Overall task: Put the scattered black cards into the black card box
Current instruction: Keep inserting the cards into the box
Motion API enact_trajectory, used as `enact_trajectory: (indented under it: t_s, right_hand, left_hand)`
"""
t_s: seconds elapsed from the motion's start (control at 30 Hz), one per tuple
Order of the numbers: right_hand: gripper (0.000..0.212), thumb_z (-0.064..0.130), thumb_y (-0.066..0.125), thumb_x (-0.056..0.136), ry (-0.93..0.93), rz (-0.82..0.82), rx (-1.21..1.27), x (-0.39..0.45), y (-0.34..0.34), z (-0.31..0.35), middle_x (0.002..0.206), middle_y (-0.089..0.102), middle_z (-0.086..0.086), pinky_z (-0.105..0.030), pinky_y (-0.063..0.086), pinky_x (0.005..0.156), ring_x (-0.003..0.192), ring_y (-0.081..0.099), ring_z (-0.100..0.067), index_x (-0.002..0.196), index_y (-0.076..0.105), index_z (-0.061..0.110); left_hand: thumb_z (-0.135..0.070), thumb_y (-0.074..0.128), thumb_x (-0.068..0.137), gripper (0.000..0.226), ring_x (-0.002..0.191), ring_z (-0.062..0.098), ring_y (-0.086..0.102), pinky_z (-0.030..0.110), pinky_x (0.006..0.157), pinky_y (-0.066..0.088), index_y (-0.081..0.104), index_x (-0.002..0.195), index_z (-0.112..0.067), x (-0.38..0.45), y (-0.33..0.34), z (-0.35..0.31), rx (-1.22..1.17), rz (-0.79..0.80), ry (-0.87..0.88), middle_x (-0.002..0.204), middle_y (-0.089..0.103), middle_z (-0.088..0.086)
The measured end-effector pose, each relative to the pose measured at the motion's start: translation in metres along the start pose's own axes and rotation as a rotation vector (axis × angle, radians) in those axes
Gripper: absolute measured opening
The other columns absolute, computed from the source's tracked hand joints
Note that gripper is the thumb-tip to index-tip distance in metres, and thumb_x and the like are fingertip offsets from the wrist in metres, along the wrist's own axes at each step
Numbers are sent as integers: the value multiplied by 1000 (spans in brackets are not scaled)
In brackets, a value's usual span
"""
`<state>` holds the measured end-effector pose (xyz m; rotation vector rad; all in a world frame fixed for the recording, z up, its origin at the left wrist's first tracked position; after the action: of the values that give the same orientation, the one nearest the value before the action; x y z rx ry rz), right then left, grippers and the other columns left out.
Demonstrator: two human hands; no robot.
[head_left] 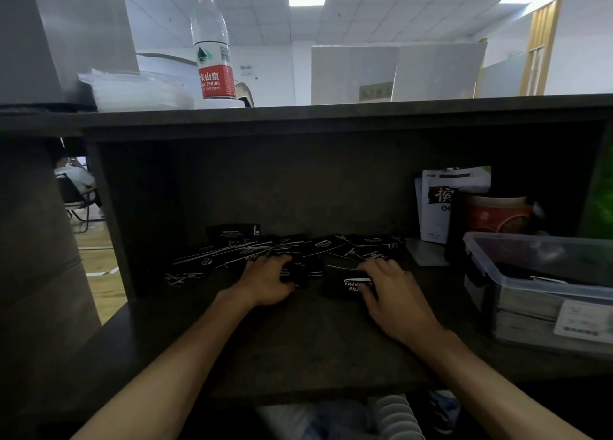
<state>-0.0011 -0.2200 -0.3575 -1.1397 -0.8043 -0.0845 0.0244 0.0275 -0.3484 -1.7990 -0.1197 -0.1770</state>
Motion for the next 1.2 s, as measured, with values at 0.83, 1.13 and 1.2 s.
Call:
enact_trajectory:
  t_s: [0.83, 1.13, 1.2]
  right_hand:
    - [31, 36, 58, 93, -35, 37, 38, 0, 2, -2, 118, 54, 11, -34, 44, 93, 108, 43, -7, 122, 48, 36]
    - [29, 36, 58, 93, -36, 32, 41, -1, -1, 1, 119, 49, 9, -35, 43, 94, 111, 44, -12, 121, 50, 34]
    - [32, 36, 61, 91, -46, 27, 35, -2, -1, 1, 130, 42, 6, -36, 41, 101, 121, 41, -14, 122, 51, 33]
  left_hand:
    - [-9, 56, 91, 22, 90, 7, 63, 39, 88, 54, 67, 100, -26, -19, -29, -44, -368, -265, 204, 96, 66, -7]
    - [-10, 46, 98, 38, 71, -5, 60, 10, 55, 44, 63, 81, -39, -24, -50, -28, -380, -252, 291, 85, 63, -27]
    - [-18, 45, 95, 34, 74, -4, 59, 17, 64, 46, 66, 79, -38, -24, -42, -25, -313, -208, 232, 86, 65, -21]
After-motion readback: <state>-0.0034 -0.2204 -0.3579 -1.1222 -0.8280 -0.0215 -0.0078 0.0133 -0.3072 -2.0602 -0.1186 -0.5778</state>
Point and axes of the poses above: each hand's wrist, its own x-axis towards the middle knuckle, its own y-axis out of the palm, z = x × y, the point moved 4 cm from there along x, towards the middle knuckle
